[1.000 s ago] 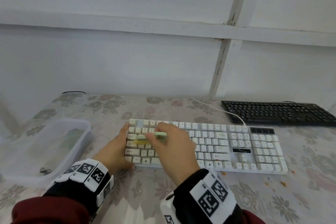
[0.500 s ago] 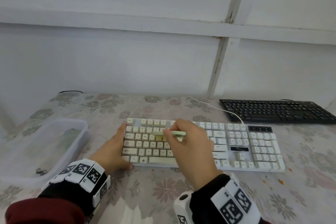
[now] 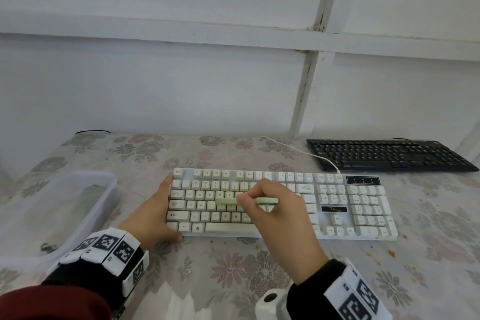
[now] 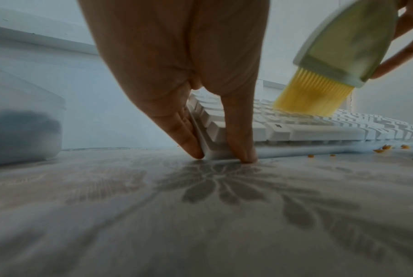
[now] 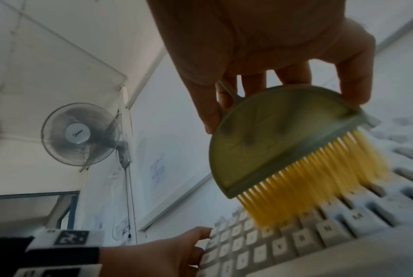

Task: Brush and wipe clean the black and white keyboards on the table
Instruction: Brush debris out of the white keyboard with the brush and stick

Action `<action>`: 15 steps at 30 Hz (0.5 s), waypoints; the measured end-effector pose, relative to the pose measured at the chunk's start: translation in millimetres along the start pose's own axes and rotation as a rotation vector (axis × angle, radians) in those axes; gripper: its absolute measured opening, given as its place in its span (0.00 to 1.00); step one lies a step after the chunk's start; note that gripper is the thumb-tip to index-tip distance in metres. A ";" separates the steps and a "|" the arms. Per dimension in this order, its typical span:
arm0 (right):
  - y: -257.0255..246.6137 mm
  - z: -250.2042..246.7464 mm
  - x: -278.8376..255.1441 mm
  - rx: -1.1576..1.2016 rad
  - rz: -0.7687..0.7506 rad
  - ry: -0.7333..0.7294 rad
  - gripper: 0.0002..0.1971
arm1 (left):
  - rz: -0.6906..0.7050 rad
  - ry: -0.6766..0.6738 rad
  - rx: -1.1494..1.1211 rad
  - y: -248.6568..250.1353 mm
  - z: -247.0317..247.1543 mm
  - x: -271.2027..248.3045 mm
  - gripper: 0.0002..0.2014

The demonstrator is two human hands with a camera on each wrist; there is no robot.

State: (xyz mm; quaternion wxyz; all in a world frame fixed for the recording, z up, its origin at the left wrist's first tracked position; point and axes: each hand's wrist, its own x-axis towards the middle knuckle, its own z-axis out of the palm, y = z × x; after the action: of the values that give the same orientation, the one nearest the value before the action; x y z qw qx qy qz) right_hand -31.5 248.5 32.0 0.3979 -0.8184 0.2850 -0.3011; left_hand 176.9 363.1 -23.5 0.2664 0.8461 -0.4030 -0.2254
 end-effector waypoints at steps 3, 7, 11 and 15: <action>7.2 -3.7 -0.7 0.000 -0.010 0.016 0.11 | 0.010 0.003 -0.006 0.5 0.4 -0.2 0.61; 19.9 -26.9 -0.4 0.074 0.033 0.046 0.13 | 0.019 -0.001 -0.010 0.4 0.1 0.1 0.61; 20.1 -38.9 -1.1 0.093 -0.020 0.110 0.13 | 0.019 -0.003 -0.016 -0.3 0.2 0.5 0.61; 24.3 -43.2 -4.1 0.170 -0.019 0.060 0.12 | 0.011 -0.003 -0.006 0.3 -0.3 -0.4 0.62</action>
State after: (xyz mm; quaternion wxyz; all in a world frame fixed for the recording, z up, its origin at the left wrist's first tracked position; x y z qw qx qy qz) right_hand -70.8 218.0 32.7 0.4544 -0.7750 0.2624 -0.3522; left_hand 176.7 363.4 -23.0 0.2696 0.8427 -0.4074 -0.2262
